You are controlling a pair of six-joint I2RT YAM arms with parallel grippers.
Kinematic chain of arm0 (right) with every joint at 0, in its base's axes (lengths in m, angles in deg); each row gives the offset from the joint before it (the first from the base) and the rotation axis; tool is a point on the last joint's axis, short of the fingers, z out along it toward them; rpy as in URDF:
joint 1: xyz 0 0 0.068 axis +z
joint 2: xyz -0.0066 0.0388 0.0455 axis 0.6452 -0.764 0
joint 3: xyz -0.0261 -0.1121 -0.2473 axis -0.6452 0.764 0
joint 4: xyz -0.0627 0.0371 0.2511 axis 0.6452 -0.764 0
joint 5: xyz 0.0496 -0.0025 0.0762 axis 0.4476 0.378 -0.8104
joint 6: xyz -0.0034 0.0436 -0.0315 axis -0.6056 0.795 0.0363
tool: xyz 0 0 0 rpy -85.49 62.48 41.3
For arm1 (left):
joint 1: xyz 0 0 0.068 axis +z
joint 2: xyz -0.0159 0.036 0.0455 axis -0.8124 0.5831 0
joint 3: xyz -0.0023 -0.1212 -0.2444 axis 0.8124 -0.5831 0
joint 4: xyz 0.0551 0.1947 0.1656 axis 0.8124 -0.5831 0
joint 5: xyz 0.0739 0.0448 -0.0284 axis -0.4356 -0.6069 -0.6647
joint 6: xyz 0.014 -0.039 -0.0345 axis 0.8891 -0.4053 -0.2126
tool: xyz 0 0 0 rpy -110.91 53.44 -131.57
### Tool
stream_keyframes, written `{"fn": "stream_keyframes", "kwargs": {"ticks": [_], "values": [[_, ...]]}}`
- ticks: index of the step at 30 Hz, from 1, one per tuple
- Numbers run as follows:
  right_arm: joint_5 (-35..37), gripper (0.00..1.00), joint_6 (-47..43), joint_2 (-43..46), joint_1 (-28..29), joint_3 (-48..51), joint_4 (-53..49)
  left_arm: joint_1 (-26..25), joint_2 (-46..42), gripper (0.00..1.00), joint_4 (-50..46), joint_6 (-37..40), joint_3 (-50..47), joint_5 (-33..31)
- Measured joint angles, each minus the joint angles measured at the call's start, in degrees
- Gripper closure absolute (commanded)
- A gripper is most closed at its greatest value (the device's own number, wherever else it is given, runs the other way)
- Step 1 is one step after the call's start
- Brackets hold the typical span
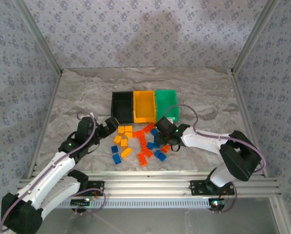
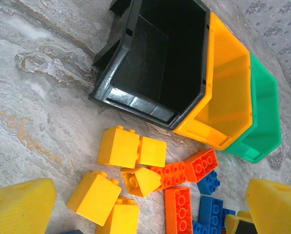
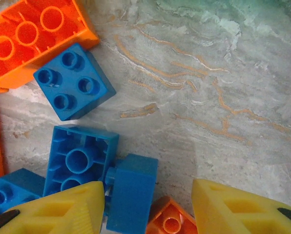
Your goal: Sort the legos into containers by color
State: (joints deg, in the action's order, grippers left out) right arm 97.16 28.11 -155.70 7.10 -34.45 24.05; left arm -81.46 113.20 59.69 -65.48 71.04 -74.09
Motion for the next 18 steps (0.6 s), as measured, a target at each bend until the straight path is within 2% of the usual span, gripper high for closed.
{"fn": "stream_keyframes", "kwargs": {"ticks": [9,18], "values": [[-0.1,0.59,0.0,-1.6,0.0,-0.6,0.6,0.0,0.0,0.0,-0.1,0.0,-0.6,0.0],[-0.1,0.73,0.0,-1.7,0.0,-0.7,1.0,-0.2,0.2,0.0,-0.2,0.0,-0.6,0.0]]}}
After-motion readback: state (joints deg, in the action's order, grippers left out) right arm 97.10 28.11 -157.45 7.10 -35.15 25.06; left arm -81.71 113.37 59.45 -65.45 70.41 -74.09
